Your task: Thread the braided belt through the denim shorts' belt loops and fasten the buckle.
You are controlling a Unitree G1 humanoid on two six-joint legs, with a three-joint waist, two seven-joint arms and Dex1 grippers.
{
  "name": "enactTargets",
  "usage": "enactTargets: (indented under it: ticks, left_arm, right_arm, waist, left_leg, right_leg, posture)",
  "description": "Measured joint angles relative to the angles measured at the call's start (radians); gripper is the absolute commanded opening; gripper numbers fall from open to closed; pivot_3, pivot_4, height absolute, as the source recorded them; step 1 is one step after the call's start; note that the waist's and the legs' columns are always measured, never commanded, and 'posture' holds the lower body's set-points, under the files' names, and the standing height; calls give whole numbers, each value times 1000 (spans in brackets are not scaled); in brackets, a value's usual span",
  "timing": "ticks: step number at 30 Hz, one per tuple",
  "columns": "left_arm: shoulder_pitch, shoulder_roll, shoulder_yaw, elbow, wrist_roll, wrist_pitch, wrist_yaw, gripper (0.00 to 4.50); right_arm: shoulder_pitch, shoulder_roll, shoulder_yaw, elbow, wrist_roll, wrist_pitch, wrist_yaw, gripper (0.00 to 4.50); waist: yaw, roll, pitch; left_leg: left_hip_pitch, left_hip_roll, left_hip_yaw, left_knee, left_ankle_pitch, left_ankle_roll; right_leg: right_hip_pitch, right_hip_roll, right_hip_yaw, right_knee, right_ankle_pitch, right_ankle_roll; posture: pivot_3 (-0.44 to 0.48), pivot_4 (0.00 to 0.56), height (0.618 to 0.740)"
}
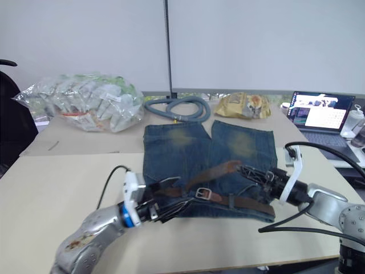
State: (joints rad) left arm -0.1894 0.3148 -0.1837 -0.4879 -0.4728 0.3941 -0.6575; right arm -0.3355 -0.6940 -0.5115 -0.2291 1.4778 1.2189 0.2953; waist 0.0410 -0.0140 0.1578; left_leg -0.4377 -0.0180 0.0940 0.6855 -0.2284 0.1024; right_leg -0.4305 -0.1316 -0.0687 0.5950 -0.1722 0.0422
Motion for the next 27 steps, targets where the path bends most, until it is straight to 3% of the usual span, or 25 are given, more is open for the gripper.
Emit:
enactTargets:
  ticks: [10,15,27]
  left_arm:
    - [-115,-62,-95,238,372,-339,117,4464]
    - [-159,-129,-101,286,441,-373,198,4464]
    - [-173,-134,-101,335,575,-434,285,4464]
  right_arm:
    - [-41,50,116,-19,223,-116,-222,0]
    - [-95,75,189,-16,234,-157,-256,0]
    - [-130,118,253,64,151,-178,-185,0]
  waist:
    - [2,0,0]
    - [1,0,0]
    - [2,0,0]
  left_leg:
    - [0,0,0,1,-2,3]
    - [0,0,0,2,-2,4]
    - [-1,0,0,3,-2,4]
  right_leg:
    - [1,-1,0,-1,3,5]
    - [1,-1,0,-1,4,6]
    - [1,-1,-1,0,4,7]
  posture:
    - [0,150,740]
    - [0,150,740]
    - [0,150,740]
